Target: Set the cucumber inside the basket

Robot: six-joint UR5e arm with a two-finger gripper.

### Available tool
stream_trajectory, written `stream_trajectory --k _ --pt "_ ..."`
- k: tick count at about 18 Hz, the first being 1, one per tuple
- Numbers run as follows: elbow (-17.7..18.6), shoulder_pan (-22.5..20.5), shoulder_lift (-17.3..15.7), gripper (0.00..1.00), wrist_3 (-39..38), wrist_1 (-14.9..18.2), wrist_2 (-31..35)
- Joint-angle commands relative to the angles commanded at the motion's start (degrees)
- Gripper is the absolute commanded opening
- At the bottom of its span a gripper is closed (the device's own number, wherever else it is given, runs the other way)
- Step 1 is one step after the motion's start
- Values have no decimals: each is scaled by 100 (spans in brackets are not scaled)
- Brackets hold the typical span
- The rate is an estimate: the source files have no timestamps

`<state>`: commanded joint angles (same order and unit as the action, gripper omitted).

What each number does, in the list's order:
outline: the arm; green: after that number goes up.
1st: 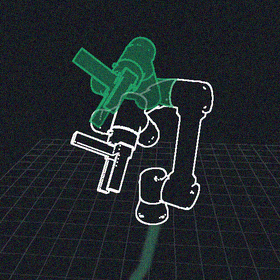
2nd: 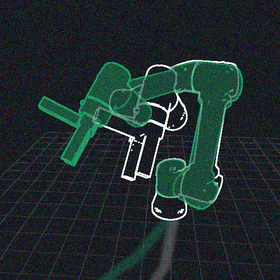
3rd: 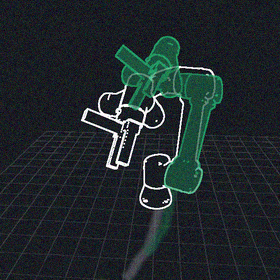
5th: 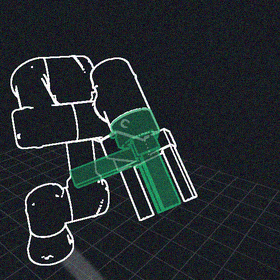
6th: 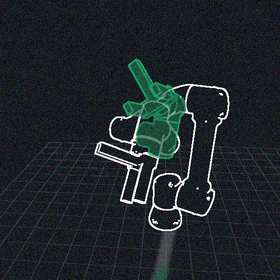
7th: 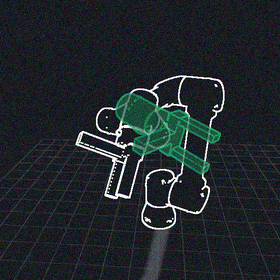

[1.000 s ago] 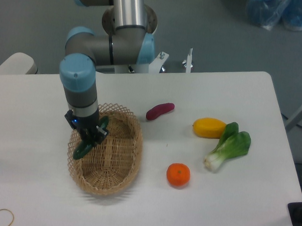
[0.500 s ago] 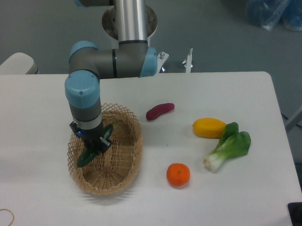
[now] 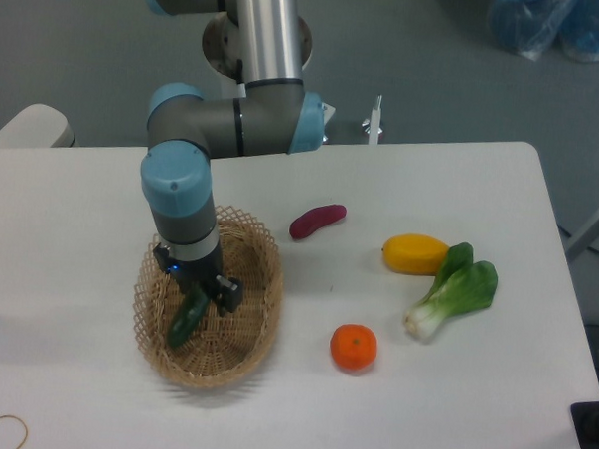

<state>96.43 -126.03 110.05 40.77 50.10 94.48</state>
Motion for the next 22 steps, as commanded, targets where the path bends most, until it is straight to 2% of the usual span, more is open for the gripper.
stream_trajectory --k 5,12,15,20,22 --pt "-325 -764 -167 100 896 9 27" --pt "-467 -1924 -387 100 2591 105 9" --pt "-361 -2285 -440 100 3418 132 9" --pt "-177 -2768 -625 100 4147 255 1" --pt "-150 -2822 -633 100 4255 246 -8"
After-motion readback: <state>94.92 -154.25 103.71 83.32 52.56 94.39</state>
